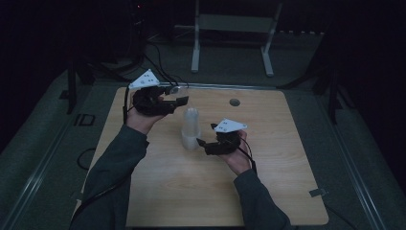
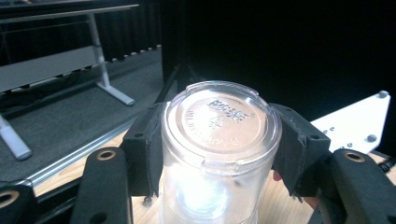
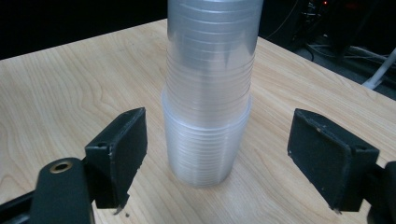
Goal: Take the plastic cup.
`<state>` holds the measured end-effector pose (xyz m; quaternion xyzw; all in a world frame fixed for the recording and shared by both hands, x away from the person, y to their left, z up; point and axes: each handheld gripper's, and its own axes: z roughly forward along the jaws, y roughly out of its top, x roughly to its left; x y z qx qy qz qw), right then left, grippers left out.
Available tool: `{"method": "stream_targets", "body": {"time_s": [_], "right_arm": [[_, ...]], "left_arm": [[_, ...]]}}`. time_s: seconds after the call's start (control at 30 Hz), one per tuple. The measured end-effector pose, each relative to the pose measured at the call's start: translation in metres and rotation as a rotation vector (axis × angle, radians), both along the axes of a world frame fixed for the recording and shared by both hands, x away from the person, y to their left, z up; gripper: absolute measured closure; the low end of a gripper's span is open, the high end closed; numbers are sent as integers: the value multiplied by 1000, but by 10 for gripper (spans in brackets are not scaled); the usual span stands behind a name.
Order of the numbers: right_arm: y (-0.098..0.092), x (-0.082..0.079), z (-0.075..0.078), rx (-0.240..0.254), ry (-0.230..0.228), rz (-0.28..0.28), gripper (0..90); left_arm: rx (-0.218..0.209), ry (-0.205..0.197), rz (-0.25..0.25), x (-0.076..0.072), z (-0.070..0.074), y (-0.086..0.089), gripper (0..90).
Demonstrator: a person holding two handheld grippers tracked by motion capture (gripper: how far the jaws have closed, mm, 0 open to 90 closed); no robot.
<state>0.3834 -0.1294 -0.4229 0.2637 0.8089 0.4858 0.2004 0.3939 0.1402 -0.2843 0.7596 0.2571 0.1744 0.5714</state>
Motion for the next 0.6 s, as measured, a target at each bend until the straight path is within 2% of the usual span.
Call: {"method": "stream_targets", "body": {"time_s": [0.2,0.6], "right_arm": [[-4,-4,3,-4,-4,9,200],[-8,-12,7,-7,-10,39,202]], "left_arm": [[6,-8,-24,-6,2,0,408],[-9,-29,-68,-21,8,4,408]]}}
